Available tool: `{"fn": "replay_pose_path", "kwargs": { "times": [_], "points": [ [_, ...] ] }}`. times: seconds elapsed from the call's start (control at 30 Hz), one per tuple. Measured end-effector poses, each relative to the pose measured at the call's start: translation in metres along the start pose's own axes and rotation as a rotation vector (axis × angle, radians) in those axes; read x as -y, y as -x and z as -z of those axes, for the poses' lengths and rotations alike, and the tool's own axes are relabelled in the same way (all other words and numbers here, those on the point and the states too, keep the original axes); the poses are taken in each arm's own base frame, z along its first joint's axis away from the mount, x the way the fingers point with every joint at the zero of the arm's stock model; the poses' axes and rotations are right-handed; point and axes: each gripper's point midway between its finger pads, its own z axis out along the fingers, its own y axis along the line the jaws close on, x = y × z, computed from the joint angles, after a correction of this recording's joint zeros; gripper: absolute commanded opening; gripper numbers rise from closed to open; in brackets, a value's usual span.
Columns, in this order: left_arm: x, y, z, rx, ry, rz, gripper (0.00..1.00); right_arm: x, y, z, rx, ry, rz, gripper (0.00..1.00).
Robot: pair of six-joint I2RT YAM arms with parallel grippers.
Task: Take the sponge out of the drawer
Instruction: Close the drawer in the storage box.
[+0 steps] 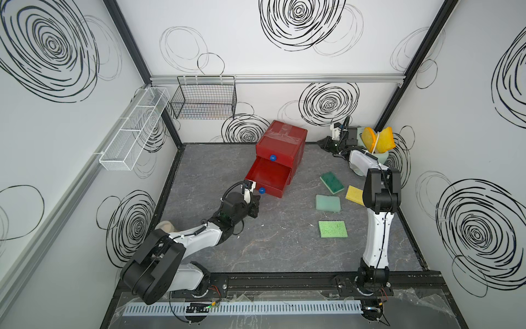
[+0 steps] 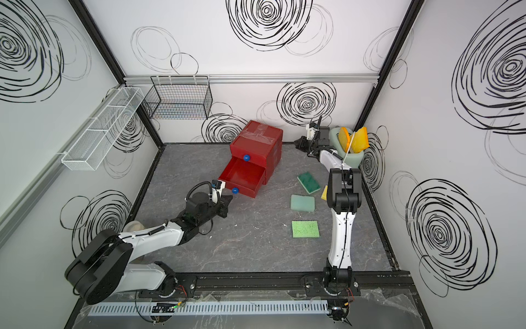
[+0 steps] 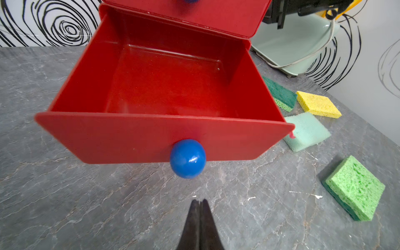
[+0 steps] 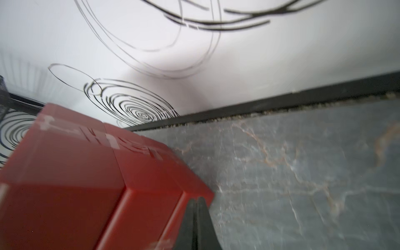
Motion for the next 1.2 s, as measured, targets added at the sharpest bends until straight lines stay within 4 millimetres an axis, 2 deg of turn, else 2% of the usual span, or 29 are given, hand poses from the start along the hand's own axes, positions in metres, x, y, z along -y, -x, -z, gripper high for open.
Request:
{"fn": "replay_pose_path", "kwargs": {
  "times": [0.07,0.17,0.27,0.4,0.5,0.73,0.97,1.07,1.2],
  "points": [
    [0.002,-0.001,-0.004,-0.011,-0.003,-0.002,0.00,-0.006,0.011,-0.007,0.017,0.051,0.003,0.00],
    [0.004,-0.001,-0.010,-0.024,-0.005,-0.004,0.00,-0.018,0.017,-0.020,0.015,0.139,0.006,0.00],
    [0.006,0.001,-0.014,-0.025,-0.010,-0.006,0.00,-0.027,0.007,-0.034,-0.017,0.207,0.002,0.00],
    [0.009,0.007,-0.020,-0.019,-0.015,-0.009,0.00,-0.040,-0.018,-0.051,-0.080,0.280,-0.013,0.00],
    [0.010,0.010,-0.026,-0.011,-0.018,-0.012,0.00,-0.046,-0.030,-0.058,-0.108,0.320,-0.017,0.00],
    [0.010,0.006,-0.039,-0.024,-0.024,-0.016,0.00,-0.053,-0.038,-0.059,-0.139,0.366,-0.012,0.00],
    [0.009,-0.002,-0.059,-0.057,-0.029,-0.021,0.00,-0.041,-0.048,-0.056,-0.154,0.362,-0.005,0.00],
    [0.010,0.009,-0.068,-0.032,-0.035,-0.023,0.00,-0.044,-0.066,-0.053,-0.196,0.377,-0.008,0.00],
    [0.012,0.035,-0.075,0.031,-0.044,-0.031,0.00,-0.053,-0.086,-0.050,-0.240,0.398,-0.008,0.00]
  ]
}}
